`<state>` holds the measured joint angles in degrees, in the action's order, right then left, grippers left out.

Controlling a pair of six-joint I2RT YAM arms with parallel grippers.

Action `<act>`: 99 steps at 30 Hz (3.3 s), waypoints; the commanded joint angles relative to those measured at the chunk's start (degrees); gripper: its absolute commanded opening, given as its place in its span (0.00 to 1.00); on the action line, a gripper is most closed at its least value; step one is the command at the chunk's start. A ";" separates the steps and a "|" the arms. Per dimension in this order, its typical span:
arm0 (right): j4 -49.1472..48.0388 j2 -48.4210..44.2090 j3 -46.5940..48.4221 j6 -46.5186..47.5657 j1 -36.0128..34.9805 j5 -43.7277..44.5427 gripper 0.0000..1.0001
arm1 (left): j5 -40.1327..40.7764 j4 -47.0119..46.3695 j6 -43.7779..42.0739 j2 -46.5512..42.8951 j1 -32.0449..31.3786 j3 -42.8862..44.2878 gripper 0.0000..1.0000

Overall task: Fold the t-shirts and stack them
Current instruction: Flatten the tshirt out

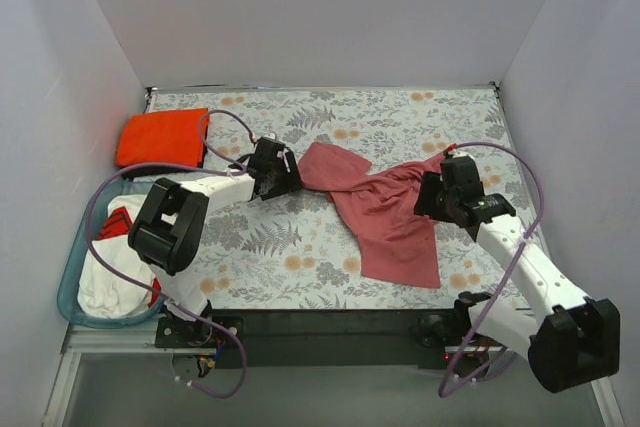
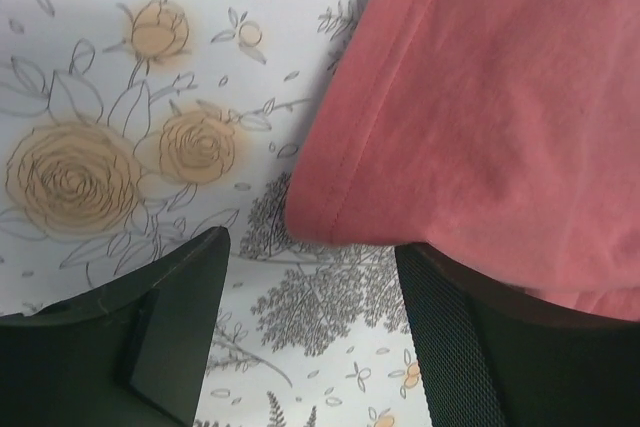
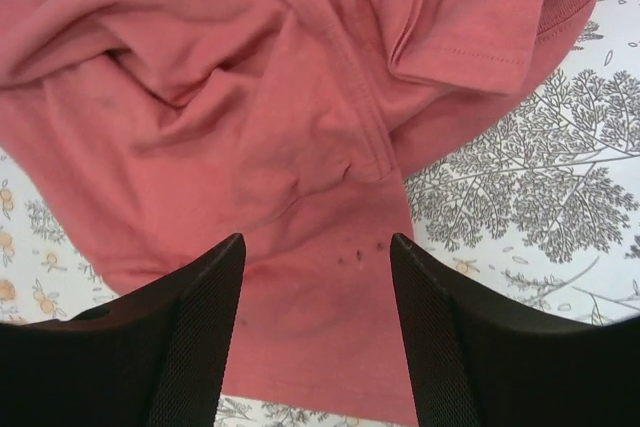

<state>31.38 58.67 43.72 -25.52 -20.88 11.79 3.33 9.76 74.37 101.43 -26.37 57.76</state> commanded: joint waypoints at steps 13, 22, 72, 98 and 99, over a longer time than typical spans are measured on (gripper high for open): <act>-21.44 18.49 -0.22 5.74 16.93 -17.94 0.59 | 1.06 -3.96 -1.24 6.68 -0.61 3.85 0.63; -23.11 27.98 1.98 8.29 17.19 -31.12 0.43 | 0.71 -11.15 -2.47 7.12 -0.87 1.92 0.65; -4.13 3.98 25.18 11.54 21.94 -6.17 0.01 | 38.94 18.21 -20.05 -40.70 -0.26 17.32 0.00; -13.01 38.45 35.12 8.47 21.94 -11.35 0.50 | 21.72 5.88 -8.38 1.06 12.66 23.48 0.57; -13.09 36.79 33.72 8.29 21.94 -13.35 0.50 | 20.15 6.32 -7.58 0.10 12.92 22.50 0.57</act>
<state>20.25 100.97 79.48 -17.69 0.75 0.73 25.93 15.81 63.29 106.96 -14.26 82.21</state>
